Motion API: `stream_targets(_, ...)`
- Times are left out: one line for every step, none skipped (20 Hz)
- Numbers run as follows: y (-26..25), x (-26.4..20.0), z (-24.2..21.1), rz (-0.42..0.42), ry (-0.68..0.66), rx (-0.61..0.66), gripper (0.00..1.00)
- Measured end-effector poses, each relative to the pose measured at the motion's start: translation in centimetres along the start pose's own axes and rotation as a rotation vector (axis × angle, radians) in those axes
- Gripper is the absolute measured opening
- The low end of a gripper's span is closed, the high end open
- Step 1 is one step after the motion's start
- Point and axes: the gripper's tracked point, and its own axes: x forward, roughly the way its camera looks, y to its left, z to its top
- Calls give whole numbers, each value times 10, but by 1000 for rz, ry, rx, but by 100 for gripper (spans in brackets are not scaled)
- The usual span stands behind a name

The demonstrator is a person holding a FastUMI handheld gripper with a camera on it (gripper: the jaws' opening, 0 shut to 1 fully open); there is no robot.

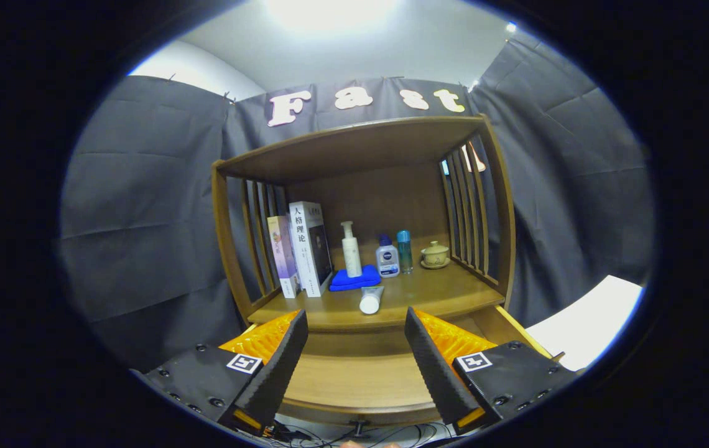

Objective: Pull open the drawer, take out the items inside it, and place them on the countertop above the cabinet.

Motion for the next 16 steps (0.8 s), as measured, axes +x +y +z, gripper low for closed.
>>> stream_targets(3,-5,-8,1,1,4,98)
stream_targets(6,-10,-18,1,11,6,98)
stream_targets(7,-14,-27,-1,21,5,98)
stream_targets(8,-18,-37,-7,29,3,98)
stream_targets(8,-22,-46,-12,37,-1,98)
stream_targets(7,-24,-57,-18,43,-14,98)
stream_targets(6,-27,-64,-30,46,-30,98)
stream_targets(2,-30,-72,-42,46,-47,98)
stream_targets(1,-32,-80,-51,51,-54,98)
stream_targets(1,-35,-92,-49,57,-55,98)
stream_targets(3,-39,-100,-41,61,-54,98)
stream_targets(1,-42,-108,-41,72,-57,98)
stream_targets(-1,-44,-117,-48,82,-60,98)
stream_targets(-2,-46,-124,-53,87,-58,98)
stream_targets(-3,-46,-131,-55,90,-54,98)
stream_targets(-3,-46,-138,-58,95,-46,98)
